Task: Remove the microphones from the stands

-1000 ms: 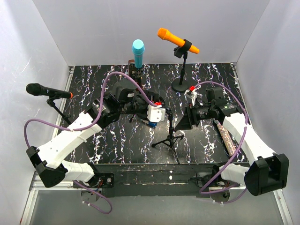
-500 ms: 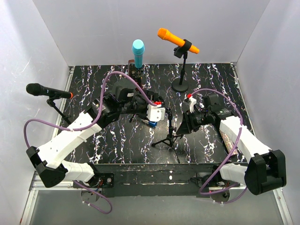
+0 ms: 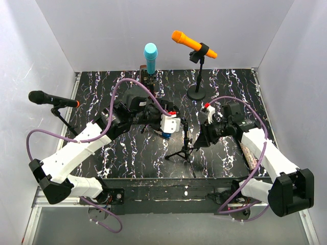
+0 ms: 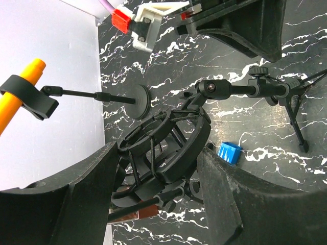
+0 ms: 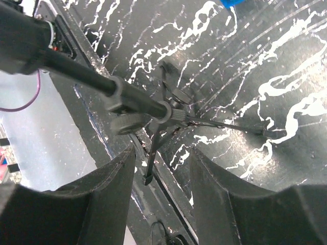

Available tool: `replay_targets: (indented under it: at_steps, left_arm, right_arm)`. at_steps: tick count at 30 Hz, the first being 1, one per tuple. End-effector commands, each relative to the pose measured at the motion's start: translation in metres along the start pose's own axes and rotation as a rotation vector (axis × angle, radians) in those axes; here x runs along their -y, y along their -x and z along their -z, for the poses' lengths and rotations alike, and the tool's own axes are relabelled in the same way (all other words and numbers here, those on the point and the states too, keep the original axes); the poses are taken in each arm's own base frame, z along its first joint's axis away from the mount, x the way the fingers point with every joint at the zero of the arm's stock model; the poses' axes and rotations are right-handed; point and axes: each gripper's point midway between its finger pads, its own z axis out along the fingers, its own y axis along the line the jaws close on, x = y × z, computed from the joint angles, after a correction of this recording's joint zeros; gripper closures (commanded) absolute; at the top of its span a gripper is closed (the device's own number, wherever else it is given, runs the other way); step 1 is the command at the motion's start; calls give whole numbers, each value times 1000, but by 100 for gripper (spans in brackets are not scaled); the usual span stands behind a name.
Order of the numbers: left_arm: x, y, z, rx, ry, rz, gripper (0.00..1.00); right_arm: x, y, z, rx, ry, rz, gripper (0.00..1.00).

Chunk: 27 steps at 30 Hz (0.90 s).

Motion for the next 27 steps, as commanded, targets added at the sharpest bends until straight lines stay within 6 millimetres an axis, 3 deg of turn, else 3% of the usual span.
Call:
replay_targets:
  at_steps: [1, 4, 6, 11, 16, 21, 27]
  left_arm:
    - [-7, 23, 14, 74, 23, 0, 48]
    - [0, 32, 19, 106, -16, 33, 24]
    - [3, 36, 21, 123, -29, 50, 3]
    - [5, 42, 27, 135, -30, 129, 2]
    - [12, 37, 32, 109, -42, 128, 2]
    - [21, 31, 36, 81, -71, 134, 2]
    - [26, 19, 47, 18, -58, 98, 2]
  right_arm:
    - [-25, 21, 14, 51, 71, 106, 45]
    - [-38, 29, 22, 69, 116, 162, 44]
    - [-46, 31, 28, 71, 136, 223, 43]
    - [-63, 33, 39, 100, 178, 409, 41]
    - [-71, 24, 28, 80, 169, 534, 38]
    - [-81, 18, 13, 75, 167, 541, 35]
    - [-61, 30, 2, 113, 34, 464, 26]
